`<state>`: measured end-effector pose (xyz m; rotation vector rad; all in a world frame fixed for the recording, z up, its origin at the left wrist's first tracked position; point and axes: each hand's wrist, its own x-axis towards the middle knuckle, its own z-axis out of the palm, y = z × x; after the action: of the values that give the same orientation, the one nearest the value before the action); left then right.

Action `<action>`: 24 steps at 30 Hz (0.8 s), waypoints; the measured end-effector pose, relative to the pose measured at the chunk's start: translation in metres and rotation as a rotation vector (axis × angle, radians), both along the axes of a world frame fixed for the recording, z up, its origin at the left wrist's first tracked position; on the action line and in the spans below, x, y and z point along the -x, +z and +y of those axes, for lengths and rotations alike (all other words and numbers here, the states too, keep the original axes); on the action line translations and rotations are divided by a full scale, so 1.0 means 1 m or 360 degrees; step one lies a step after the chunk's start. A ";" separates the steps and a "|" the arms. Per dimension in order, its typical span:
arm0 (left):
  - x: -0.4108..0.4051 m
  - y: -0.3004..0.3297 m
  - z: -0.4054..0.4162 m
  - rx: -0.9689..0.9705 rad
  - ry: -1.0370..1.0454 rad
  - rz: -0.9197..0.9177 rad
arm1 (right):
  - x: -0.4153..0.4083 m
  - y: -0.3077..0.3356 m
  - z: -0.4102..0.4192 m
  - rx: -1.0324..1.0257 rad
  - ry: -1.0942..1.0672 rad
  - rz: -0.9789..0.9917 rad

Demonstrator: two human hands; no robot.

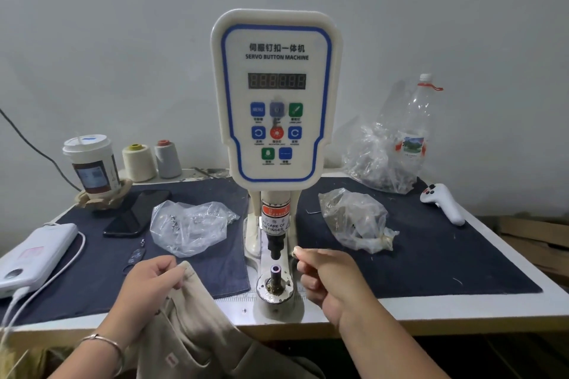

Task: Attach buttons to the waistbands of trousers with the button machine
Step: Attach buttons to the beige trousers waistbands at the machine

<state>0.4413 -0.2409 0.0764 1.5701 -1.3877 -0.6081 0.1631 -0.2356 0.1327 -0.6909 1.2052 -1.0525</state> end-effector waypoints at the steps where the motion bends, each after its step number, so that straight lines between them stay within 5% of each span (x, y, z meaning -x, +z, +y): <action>1: 0.000 0.000 0.000 -0.0007 0.0010 -0.0012 | -0.004 0.000 0.002 -0.0045 0.0017 -0.0069; 24: 0.002 0.003 0.001 -0.0056 0.0022 0.0010 | -0.022 0.009 0.019 -0.0492 -0.0025 -0.0899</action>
<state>0.4396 -0.2397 0.0798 1.6029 -1.3674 -0.6317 0.1851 -0.2163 0.1418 -0.1235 0.8490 -0.9593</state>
